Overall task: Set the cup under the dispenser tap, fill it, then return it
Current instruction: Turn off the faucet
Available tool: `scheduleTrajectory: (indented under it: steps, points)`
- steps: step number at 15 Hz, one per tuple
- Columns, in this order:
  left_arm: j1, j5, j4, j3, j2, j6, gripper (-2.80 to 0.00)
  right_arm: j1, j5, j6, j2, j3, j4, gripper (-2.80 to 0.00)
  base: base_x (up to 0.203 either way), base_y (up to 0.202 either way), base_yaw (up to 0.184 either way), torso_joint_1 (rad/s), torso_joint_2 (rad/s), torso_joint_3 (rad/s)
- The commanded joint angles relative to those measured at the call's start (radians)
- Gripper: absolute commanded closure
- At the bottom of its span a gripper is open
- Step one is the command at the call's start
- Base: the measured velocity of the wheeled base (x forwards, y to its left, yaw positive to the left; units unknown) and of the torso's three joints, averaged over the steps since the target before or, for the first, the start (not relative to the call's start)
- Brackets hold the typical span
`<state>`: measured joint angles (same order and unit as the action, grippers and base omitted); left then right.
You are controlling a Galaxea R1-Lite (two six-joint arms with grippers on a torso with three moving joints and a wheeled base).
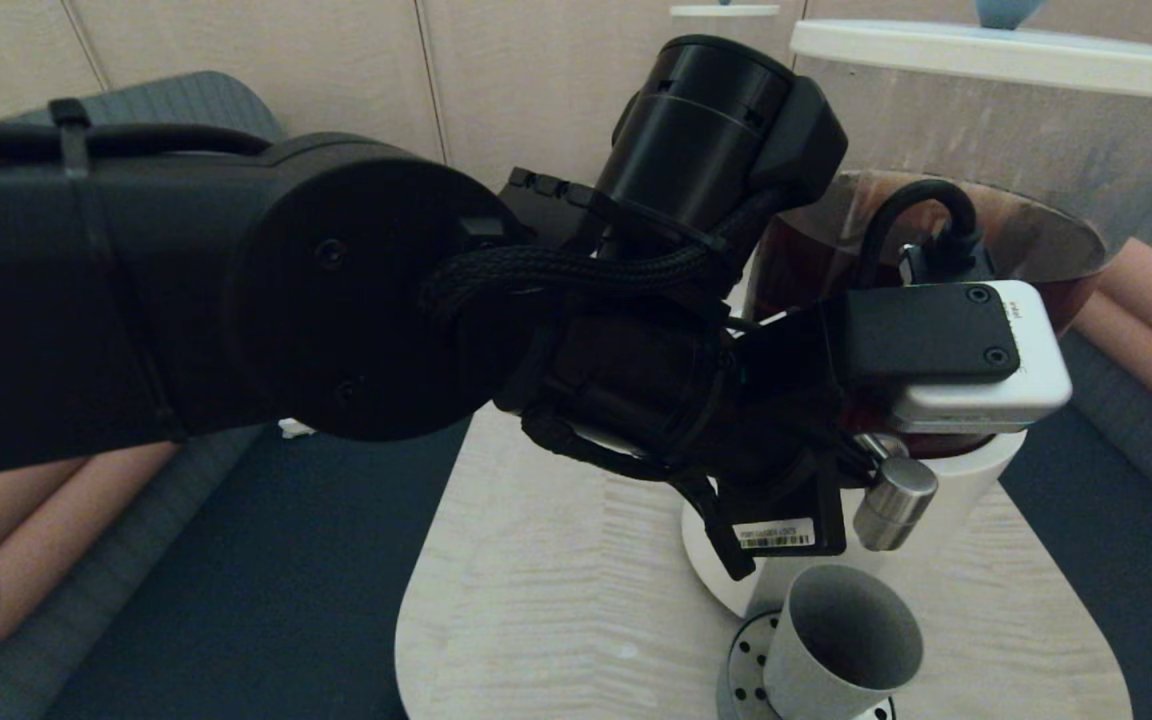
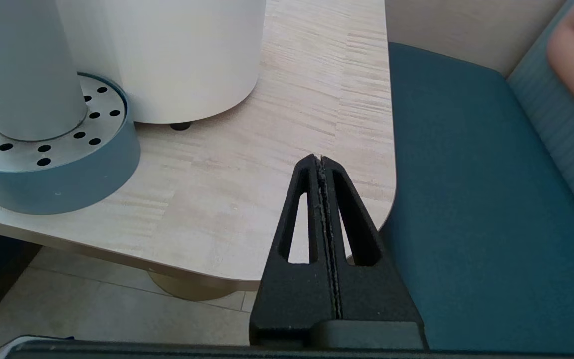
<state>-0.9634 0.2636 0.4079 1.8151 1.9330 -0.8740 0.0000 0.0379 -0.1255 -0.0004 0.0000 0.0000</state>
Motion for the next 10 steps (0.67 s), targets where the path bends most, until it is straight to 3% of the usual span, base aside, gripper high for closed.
scheduleTrajectory:
  steps: [1,10]
  points:
    - [0.000,0.002,0.000,0.000,0.000,-0.010,0.00,0.000,0.000,0.000,-0.006,0.009,0.000,0.00,0.000,0.000,0.000,0.000,0.00,0.000]
    - [-0.022,0.009,-0.061,0.019,0.025,-0.014,0.00,0.000,0.000,-0.001,-0.006,0.009,0.000,0.00,0.000,0.000,0.000,0.000,0.00,0.000]
